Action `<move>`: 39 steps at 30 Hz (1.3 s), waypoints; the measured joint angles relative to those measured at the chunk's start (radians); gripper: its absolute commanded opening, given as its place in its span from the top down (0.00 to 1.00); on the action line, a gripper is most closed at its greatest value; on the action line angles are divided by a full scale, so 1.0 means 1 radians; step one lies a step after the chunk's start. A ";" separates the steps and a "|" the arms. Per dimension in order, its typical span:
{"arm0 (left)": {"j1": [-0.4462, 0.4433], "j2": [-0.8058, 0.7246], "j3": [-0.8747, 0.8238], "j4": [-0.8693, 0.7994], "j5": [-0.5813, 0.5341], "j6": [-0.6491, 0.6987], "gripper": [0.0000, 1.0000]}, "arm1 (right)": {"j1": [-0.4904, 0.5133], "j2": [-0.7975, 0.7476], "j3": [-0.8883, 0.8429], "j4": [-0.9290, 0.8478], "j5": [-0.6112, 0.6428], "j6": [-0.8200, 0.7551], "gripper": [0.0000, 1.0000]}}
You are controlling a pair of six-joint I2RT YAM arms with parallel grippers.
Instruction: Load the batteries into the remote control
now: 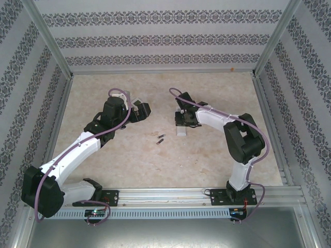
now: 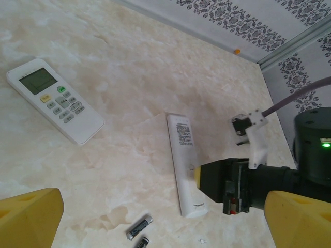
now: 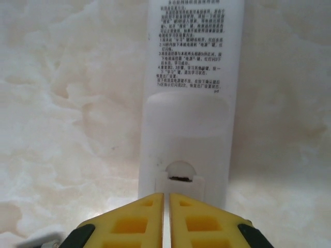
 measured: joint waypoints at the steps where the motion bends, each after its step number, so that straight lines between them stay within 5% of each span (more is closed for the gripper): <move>1: 0.000 0.001 0.000 0.000 0.000 0.000 0.00 | 0.000 -0.014 0.002 -0.003 0.003 -0.001 0.90; 4: 0.000 0.002 0.000 0.000 0.000 0.000 0.00 | 0.000 -0.035 0.008 0.004 0.007 -0.002 1.00; 39: 0.000 0.005 -0.013 0.022 0.026 -0.001 0.01 | 0.029 -0.023 -0.127 0.155 -0.013 0.027 1.00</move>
